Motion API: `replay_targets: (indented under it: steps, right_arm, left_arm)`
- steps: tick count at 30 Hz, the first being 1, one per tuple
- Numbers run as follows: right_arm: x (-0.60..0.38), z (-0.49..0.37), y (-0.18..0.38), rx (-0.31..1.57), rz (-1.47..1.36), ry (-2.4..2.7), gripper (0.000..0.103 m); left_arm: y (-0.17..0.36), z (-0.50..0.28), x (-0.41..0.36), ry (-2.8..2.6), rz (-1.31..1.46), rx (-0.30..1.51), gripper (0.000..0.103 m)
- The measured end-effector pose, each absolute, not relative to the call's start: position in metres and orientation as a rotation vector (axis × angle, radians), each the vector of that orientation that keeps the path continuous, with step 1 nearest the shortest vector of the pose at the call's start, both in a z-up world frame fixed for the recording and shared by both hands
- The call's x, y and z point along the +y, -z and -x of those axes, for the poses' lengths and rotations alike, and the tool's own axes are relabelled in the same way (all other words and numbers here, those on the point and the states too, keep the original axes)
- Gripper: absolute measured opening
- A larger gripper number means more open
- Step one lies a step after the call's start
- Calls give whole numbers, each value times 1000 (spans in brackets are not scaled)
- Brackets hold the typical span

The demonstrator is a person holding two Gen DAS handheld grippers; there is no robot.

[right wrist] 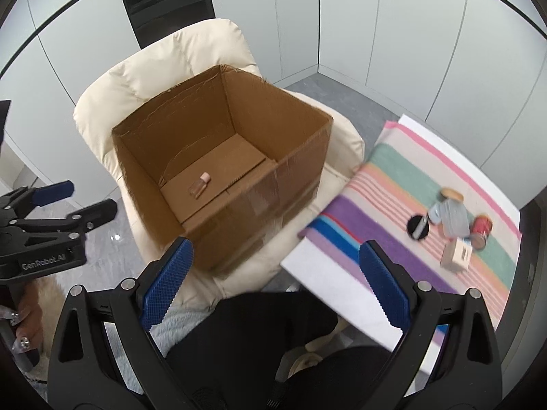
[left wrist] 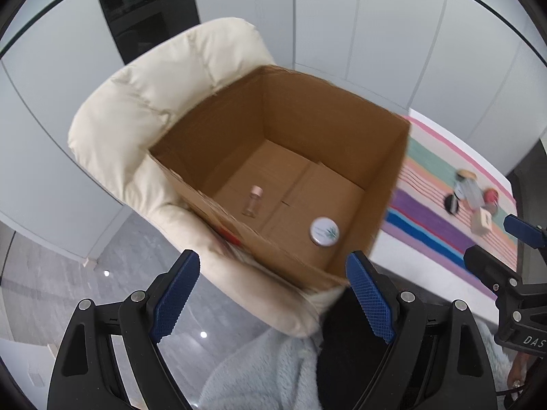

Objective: Organize objects
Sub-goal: 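Withdraw both tools from the box back toward the striped cloth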

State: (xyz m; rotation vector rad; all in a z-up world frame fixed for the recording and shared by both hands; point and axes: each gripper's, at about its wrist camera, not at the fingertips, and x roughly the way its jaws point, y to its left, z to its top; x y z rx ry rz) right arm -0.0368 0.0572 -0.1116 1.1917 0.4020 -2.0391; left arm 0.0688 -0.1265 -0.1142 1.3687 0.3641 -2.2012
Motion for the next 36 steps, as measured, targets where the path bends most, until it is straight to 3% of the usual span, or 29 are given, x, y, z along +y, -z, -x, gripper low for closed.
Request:
replay_targets:
  steps: [36]
  right_arm:
    - [210, 52, 128, 200, -1338, 2282, 99]
  left_arm:
    - [128, -19, -35, 2359, -1471, 272, 89]
